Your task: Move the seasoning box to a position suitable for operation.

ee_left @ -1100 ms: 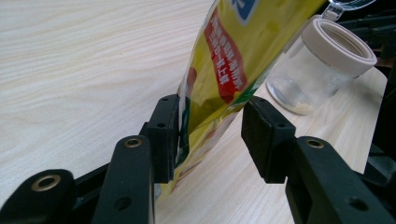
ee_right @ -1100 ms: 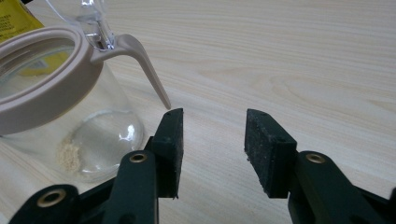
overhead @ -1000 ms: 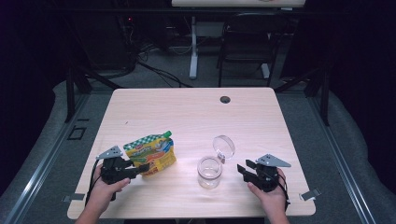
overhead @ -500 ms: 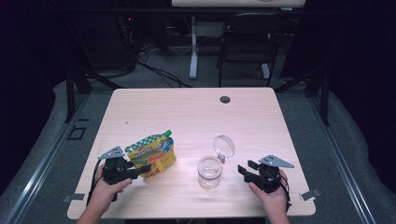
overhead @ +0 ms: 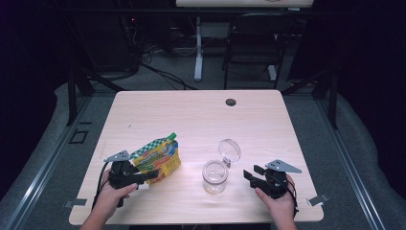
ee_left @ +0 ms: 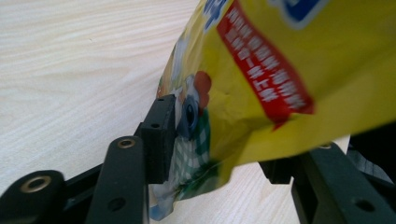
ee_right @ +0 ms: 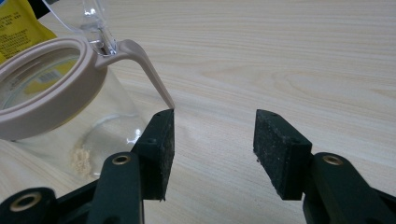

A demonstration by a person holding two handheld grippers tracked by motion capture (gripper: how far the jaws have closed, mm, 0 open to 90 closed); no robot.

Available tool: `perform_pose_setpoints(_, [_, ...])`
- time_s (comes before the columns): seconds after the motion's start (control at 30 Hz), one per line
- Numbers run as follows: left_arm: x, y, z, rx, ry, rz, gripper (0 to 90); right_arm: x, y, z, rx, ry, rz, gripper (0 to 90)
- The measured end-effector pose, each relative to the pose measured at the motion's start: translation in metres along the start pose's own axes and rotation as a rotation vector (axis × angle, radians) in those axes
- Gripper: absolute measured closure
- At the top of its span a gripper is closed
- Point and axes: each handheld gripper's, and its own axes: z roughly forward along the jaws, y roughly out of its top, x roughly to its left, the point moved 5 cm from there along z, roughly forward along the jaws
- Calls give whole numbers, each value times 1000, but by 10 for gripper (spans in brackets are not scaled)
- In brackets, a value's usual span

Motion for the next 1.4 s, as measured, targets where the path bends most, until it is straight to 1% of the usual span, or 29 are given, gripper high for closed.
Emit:
perform_pose_setpoints(0.03, [0, -1, 2, 10, 5, 1, 530, 0, 0, 0, -1, 2, 0, 481])
perform_pose_setpoints(0.07, [1, -2, 5, 25, 10, 14, 530, 0, 0, 0, 0, 1, -1, 481])
perform_pose_setpoints(0.1, [1, -3, 7, 31, 16, 9, 522, 0, 0, 0, -1, 3, -1, 481])
perform_pose_setpoints(0.13, [1, -4, 10, 42, 19, 17, 510, 0, -1, 0, -1, 0, -1, 481])
perform_pose_setpoints(0.23, [1, -4, 14, 52, 30, 19, 495, 0, -1, 1, 0, 1, -1, 479])
perform_pose_setpoints(0.33, [3, -4, 18, 56, 31, 21, 472, 0, -2, -1, 4, 0, -5, 476])
perform_pose_setpoints(0.37, [4, -4, 20, 60, 38, 27, 472, -1, -2, -2, 3, -3, -6, 475])
perform_pose_setpoints(0.53, [6, -4, 23, 59, 34, 23, 454, -2, -3, -4, -2, -9, 2, 474])
perform_pose_setpoints(0.57, [6, -4, 25, 59, 43, 21, 437, -2, -4, -5, -4, -9, 2, 473])
perform_pose_setpoints(0.63, [8, -5, 27, 60, 46, 21, 431, -2, -4, -5, -4, -6, 2, 472])
perform_pose_setpoints(0.73, [8, -5, 29, 57, 50, 20, 426, -2, -4, -5, -4, -7, 1, 471])
perform_pose_setpoints(0.77, [10, -5, 30, 48, 54, 24, 421, -2, -4, -5, -5, -9, 1, 471])
perform_pose_setpoints(0.87, [10, -5, 31, 40, 59, 16, 418, -2, -5, -6, -8, -9, 4, 471])
perform_pose_setpoints(0.9, [10, -6, 32, 30, 58, 17, 418, -3, -5, -6, -9, -11, 7, 471])
perform_pose_setpoints(1.07, [10, -7, 36, 22, 59, 19, 415, -3, -5, -6, -7, -12, 7, 470])
perform_pose_setpoints(1.17, [11, -7, 36, 15, 67, 18, 415, -3, -5, -6, -9, -11, 7, 470])
perform_pose_setpoints(1.2, [11, -7, 36, 11, 72, 21, 411, -3, -5, -6, -8, -11, 8, 470])
perform_pose_setpoints(1.23, [11, -7, 37, 3, 77, 31, 408, -2, -5, -6, -7, -11, 6, 470])
perform_pose_setpoints(1.3, [11, -8, 38, -9, 76, 33, 404, -2, -5, -7, -6, -13, 2, 470])
perform_pose_setpoints(1.4, [12, -9, 38, -14, 73, 35, 404, -3, -5, -7, -8, -14, 5, 470])
